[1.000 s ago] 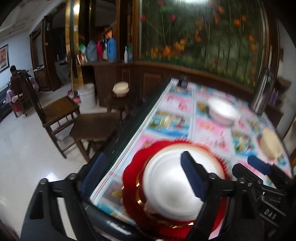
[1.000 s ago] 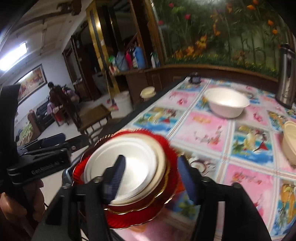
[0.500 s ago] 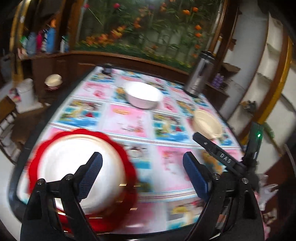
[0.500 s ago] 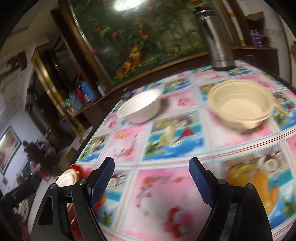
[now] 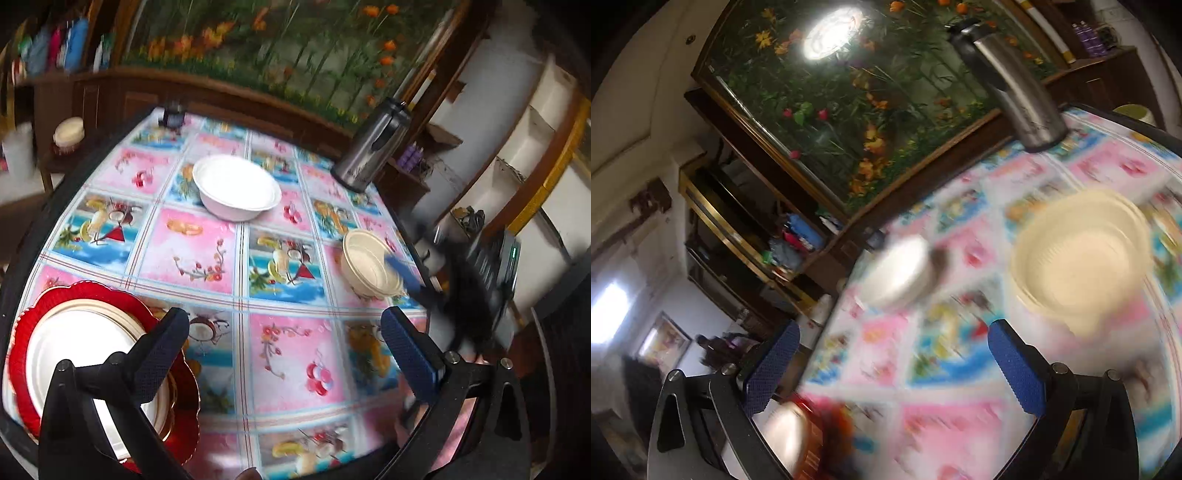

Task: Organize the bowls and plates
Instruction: 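Move the right gripper over to the white bowl, then grasp the white bowl by its rim with the right gripper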

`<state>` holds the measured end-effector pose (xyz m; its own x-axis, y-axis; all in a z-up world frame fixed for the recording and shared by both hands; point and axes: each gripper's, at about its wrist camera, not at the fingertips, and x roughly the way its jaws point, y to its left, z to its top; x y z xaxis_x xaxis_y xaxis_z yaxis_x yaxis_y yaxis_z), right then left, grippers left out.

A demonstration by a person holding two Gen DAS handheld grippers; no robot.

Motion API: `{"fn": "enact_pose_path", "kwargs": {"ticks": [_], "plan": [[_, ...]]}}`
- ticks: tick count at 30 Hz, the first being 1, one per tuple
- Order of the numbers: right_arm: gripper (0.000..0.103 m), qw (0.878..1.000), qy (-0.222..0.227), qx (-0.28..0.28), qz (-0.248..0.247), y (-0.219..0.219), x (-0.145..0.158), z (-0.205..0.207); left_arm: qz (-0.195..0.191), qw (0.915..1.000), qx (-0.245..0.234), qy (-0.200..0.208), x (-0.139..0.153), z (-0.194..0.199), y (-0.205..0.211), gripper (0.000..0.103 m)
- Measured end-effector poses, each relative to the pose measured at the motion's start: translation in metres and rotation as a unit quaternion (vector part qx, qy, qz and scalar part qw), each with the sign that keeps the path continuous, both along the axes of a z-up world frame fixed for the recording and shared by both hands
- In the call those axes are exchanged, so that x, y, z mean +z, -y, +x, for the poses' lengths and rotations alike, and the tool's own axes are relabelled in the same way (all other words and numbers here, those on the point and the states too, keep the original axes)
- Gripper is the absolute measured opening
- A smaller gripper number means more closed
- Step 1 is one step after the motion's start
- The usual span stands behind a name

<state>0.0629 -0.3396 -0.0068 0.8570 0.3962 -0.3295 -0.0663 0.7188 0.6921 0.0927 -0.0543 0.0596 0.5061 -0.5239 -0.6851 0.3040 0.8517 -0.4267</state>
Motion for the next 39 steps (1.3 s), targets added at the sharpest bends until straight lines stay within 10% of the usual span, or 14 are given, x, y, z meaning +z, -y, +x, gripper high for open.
{"fn": "enact_pose_path", "kwargs": {"ticks": [6, 11, 16, 21, 28, 39], "plan": [[0.102, 0.998, 0.036, -0.001, 0.06, -0.012, 0.06, 0.073, 0.076, 0.9919, 0.098, 0.029, 0.069, 0.046, -0.009, 0.103], [0.102, 0.995, 0.029, -0.043, 0.086, -0.03, 0.045, 0.121, 0.127, 0.9564, 0.247, 0.09, 0.078, 0.096, -0.015, 0.103], [0.102, 0.994, -0.033, -0.096, 0.037, -0.025, -0.025, 0.133, 0.151, 0.9681, 0.2, -0.001, 0.004, 0.138, 0.009, 0.103], [0.102, 0.994, -0.064, -0.062, 0.065, -0.017, -0.044, 0.153, 0.218, 0.9533, 0.201, -0.056, -0.04, 0.184, 0.027, 0.103], [0.102, 0.991, -0.089, -0.051, 0.08, -0.016, -0.06, 0.168, 0.212, 0.9405, 0.245, -0.103, -0.069, 0.224, 0.011, 0.103], [0.102, 0.984, -0.098, -0.007, 0.148, -0.014, -0.075, 0.186, 0.197, 0.9472, 0.223, -0.12, -0.077, 0.242, 0.036, 0.103]]}}
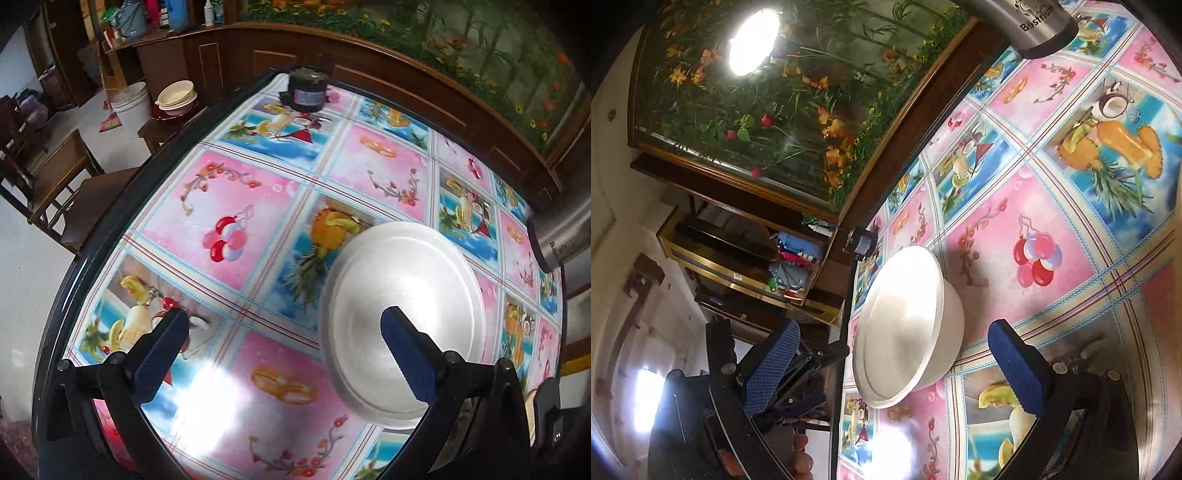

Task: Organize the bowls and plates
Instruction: 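Grasp the white bowl by its rim with the right gripper, then lift the white bowl with the right gripper toward the plate stack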

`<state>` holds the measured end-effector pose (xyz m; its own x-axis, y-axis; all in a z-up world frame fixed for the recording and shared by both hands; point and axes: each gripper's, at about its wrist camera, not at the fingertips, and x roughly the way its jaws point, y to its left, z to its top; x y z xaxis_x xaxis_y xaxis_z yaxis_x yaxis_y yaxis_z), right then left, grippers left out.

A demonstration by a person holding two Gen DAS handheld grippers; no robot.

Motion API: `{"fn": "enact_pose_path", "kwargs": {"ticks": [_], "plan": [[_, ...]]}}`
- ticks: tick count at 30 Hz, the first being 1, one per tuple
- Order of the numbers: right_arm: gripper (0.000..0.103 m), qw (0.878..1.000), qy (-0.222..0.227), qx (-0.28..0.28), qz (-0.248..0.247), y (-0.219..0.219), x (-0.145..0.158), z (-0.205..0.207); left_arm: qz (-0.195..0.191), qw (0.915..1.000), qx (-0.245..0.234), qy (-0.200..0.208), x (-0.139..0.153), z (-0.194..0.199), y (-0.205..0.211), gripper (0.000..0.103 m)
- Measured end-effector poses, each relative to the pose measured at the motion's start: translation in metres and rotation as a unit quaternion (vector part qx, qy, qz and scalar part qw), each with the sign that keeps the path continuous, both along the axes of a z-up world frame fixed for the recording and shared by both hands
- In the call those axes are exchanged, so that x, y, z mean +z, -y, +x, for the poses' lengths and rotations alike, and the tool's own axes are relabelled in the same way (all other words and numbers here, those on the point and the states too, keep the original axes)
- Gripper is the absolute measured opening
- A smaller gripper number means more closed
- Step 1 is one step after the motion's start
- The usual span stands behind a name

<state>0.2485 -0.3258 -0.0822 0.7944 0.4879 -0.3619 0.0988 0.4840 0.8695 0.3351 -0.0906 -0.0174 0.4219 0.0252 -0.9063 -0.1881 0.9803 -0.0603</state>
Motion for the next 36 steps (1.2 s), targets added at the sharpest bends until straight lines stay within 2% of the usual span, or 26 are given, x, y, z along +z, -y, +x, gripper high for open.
{"fn": "enact_pose_path", "kwargs": {"ticks": [3, 6, 8, 12, 15, 17, 21, 23, 26, 29, 32, 36], "plan": [[0.1, 1.0, -0.009, 0.004, 0.009, 0.001, -0.007, 0.005, 0.0, 1.0, -0.005, -0.001, -0.004, 0.002, 0.006, 0.103], [0.094, 0.999, -0.018, 0.006, 0.032, 0.004, -0.015, 0.008, 0.004, 0.9999, -0.01, -0.004, -0.008, 0.003, 0.011, 0.103], [0.082, 0.999, -0.023, 0.011, 0.031, 0.003, -0.019, 0.011, 0.006, 0.9999, -0.01, -0.002, -0.009, 0.003, 0.013, 0.103], [0.068, 0.999, -0.029, 0.018, 0.03, -0.001, -0.021, 0.014, 0.013, 0.9998, -0.018, 0.004, -0.01, 0.003, 0.018, 0.097], [0.056, 0.999, -0.033, 0.019, 0.029, -0.002, -0.021, 0.014, 0.022, 0.9996, -0.018, 0.007, -0.01, 0.002, 0.02, 0.083], [0.046, 0.999, -0.034, 0.015, 0.024, -0.002, -0.02, 0.014, 0.027, 0.9994, -0.022, 0.006, -0.011, 0.002, 0.021, 0.068], [0.04, 0.999, -0.046, 0.013, 0.018, -0.003, -0.023, 0.015, 0.021, 0.9993, -0.029, -0.004, -0.015, 0.002, 0.022, 0.053], [0.031, 0.998, -0.053, 0.012, 0.016, -0.004, -0.025, 0.016, 0.021, 0.9993, -0.031, -0.006, -0.017, 0.002, 0.023, 0.039], [0.024, 0.998, -0.061, 0.012, 0.013, -0.005, -0.027, 0.015, 0.018, 0.9991, -0.037, -0.009, -0.018, 0.002, 0.024, 0.034], [0.014, 0.997, -0.07, 0.012, 0.01, -0.006, -0.029, 0.015, 0.02, 0.9988, -0.044, -0.008, -0.018, 0.0, 0.026, 0.024], [0.01, 0.997, -0.074, 0.009, 0.007, -0.006, -0.029, 0.014, 0.023, 0.9983, -0.052, -0.009, -0.019, -0.002, 0.028, 0.016], [0.008, 0.997, -0.077, 0.011, 0.009, -0.005, -0.03, 0.013, 0.04, 0.9967, -0.07, -0.001, -0.017, -0.008, 0.033, 0.012]]}}
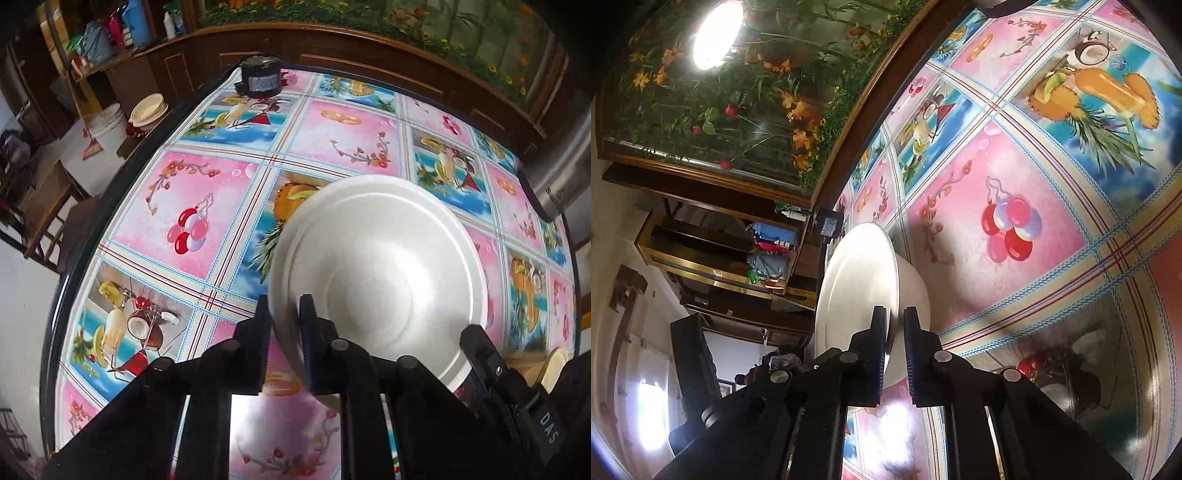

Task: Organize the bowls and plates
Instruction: 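Lift the white bowl with the right gripper toward the plate stack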

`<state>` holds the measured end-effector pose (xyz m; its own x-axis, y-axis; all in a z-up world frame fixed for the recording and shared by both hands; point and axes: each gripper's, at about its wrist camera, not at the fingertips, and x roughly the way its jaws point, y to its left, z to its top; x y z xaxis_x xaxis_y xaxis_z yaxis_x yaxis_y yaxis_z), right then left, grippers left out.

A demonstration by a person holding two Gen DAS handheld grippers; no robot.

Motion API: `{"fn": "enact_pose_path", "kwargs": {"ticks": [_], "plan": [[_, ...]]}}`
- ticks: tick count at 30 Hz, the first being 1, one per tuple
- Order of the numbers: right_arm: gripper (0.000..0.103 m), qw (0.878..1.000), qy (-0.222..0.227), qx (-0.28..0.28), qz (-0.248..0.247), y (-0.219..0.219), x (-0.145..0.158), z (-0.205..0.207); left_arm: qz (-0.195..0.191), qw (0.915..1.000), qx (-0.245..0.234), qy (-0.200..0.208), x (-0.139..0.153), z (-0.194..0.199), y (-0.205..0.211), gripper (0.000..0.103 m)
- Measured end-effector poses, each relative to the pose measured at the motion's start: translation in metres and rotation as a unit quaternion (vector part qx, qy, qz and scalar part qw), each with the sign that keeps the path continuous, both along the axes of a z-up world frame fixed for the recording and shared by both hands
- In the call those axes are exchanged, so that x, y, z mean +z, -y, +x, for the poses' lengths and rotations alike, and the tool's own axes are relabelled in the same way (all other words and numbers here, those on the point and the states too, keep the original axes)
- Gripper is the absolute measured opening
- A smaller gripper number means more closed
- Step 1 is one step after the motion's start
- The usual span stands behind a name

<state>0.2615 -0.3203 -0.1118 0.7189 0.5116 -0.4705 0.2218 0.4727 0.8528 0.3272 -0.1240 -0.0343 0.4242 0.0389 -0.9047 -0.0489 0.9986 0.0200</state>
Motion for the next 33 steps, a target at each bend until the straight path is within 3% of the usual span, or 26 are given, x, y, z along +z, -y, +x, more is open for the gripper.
{"fn": "enact_pose_path", "kwargs": {"ticks": [12, 22, 33], "plan": [[0.006, 0.999, -0.036, 0.004, -0.026, 0.004, 0.01, -0.033, -0.004, 0.9984, -0.056, 0.011, 0.013, -0.055, 0.009, 0.012], [0.007, 0.997, -0.027, 0.033, -0.07, 0.012, 0.006, -0.116, 0.009, 0.9931, -0.114, 0.026, 0.009, -0.13, 0.021, 0.012], [0.008, 0.994, 0.002, 0.028, -0.109, 0.029, 0.005, -0.2, -0.009, 0.9847, -0.163, 0.061, 0.009, -0.21, 0.036, 0.012]]}}
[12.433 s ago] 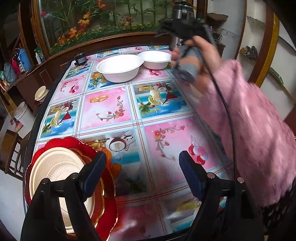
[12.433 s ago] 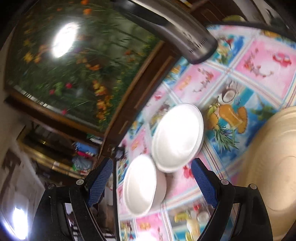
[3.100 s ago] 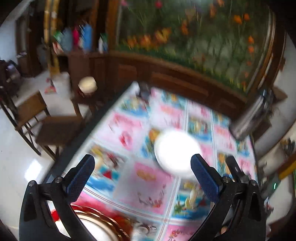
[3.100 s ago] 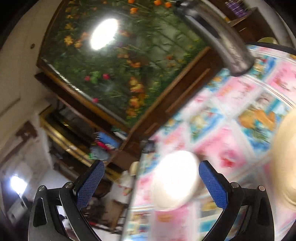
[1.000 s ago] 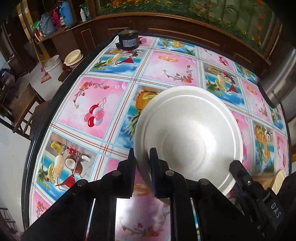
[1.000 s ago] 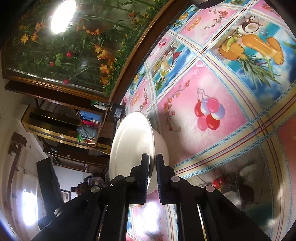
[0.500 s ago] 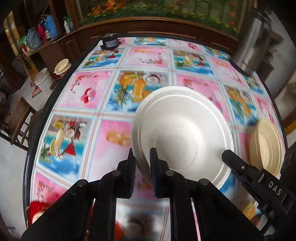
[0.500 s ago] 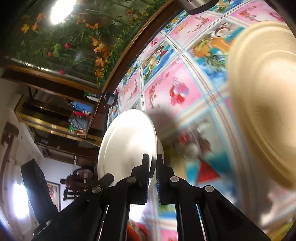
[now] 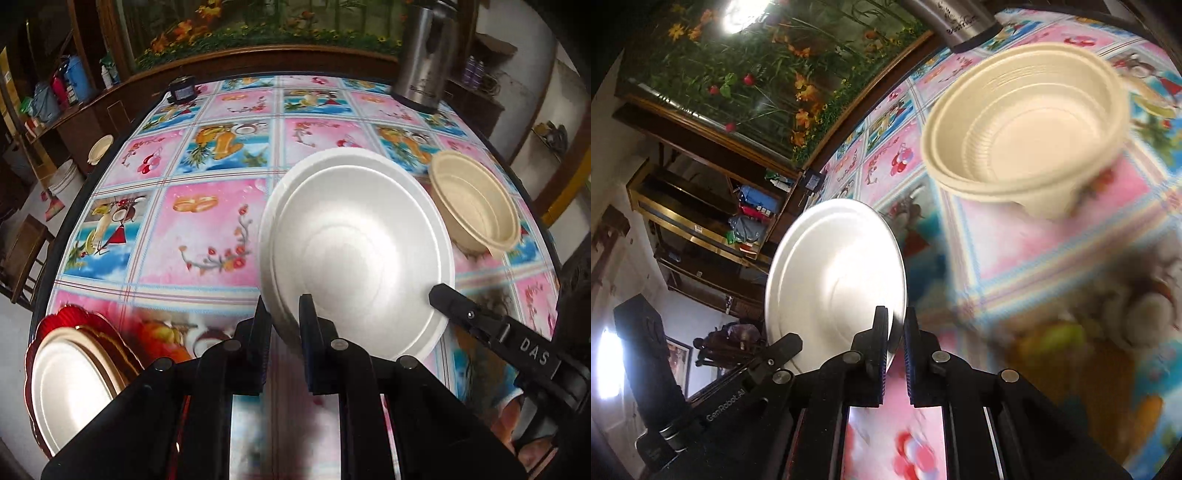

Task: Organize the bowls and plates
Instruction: 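Lift the white bowl with the right gripper toward the plate stack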

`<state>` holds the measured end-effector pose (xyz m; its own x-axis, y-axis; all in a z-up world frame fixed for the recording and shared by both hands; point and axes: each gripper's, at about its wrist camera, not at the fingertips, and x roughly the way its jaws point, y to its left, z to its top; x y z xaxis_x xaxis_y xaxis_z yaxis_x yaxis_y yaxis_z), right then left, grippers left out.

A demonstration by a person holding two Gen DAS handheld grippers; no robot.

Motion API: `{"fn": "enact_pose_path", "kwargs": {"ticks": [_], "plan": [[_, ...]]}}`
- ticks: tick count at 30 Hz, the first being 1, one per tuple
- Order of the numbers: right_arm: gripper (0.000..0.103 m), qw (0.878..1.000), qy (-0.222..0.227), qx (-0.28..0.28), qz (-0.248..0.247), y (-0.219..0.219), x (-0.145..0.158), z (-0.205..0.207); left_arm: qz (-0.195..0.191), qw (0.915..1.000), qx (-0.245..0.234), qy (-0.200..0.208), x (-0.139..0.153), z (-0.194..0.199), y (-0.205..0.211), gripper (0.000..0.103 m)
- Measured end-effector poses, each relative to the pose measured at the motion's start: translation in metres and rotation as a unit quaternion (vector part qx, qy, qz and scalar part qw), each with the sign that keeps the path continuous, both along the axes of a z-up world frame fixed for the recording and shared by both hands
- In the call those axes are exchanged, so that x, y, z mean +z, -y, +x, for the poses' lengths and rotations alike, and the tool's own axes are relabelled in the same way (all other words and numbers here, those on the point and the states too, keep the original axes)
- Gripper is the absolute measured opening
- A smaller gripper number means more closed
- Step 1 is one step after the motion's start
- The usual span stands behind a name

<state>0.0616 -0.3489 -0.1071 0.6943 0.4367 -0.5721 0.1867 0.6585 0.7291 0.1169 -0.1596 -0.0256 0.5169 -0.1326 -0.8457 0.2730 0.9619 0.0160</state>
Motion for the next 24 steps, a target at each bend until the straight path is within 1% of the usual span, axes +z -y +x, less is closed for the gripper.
{"fn": "enact_pose_path", "kwargs": {"ticks": [4, 11, 24], "plan": [[0.008, 1.0, -0.003, -0.005, -0.009, 0.005, 0.003, -0.023, -0.009, 0.9998, -0.012, 0.011, 0.0, -0.021, 0.001, 0.013], [0.008, 0.999, -0.003, -0.006, -0.033, 0.001, 0.014, -0.051, -0.01, 0.9991, -0.031, 0.028, -0.002, -0.047, -0.001, 0.014], [0.008, 0.998, -0.012, 0.004, -0.057, -0.012, 0.021, -0.075, -0.024, 0.998, -0.048, 0.034, -0.005, -0.077, -0.017, 0.015]]}}
